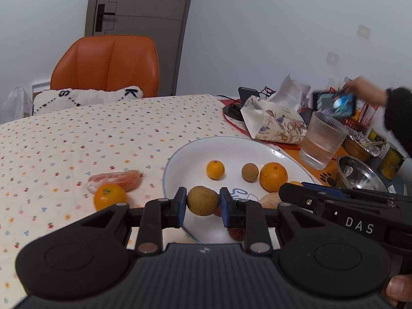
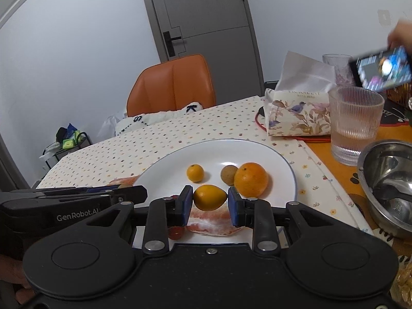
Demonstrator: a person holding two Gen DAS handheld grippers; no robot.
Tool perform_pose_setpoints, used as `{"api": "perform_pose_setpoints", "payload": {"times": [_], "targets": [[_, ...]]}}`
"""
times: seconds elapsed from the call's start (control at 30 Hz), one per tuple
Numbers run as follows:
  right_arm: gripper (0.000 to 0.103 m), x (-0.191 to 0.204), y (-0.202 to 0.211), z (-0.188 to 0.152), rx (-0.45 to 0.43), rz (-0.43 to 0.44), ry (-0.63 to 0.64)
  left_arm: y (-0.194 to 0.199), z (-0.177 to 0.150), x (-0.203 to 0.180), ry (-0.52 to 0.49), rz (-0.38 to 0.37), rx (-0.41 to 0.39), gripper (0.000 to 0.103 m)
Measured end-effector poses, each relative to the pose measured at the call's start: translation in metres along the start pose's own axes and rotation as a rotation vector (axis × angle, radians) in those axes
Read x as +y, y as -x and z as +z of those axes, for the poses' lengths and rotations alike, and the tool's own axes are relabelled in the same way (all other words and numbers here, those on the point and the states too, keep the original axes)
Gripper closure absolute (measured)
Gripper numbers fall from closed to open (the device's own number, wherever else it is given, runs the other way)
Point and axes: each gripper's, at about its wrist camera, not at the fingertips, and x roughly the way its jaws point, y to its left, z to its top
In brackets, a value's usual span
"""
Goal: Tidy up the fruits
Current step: 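Carry the yellow mandarin and the kiwi over the white plate, then open the left tool to drop the kiwi while the right tool releases the mandarin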
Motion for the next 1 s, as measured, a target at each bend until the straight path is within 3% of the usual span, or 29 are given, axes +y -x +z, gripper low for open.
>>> {"api": "perform_pose_setpoints", "payload": {"times": [0.43, 0.53, 0.6, 0.8, 1.0], "targets": [[0.075, -0.002, -0.003, 0.004, -0.019, 0.016, -0.011, 0.004, 0.004, 0.007, 0.024, 0.026, 0.004, 0.071], [0.075, 0.002, -0.005, 0.005, -0.019, 0.023, -0.010, 0.012, 0.004, 0.014, 0.030, 0.051, 0.002, 0.063], [0.075, 0.005, -0.004, 0.006, -0.023, 0.029, -0.003, 0.017, 0.004, 0.020, 0.042, 0.070, 0.002, 0.053], [0.074, 0.013, -0.004, 0.009, -0.029, 0.037, 0.010, 0.035, 0.003, 0.036, 0.068, 0.111, -0.015, 0.039], [0.059, 0.023, 0.000, 0.009, -0.033, 0.032, 0.031, 0.050, 0.001, 0.051, 0.087, 0.149, -0.030, 0.024]]}}
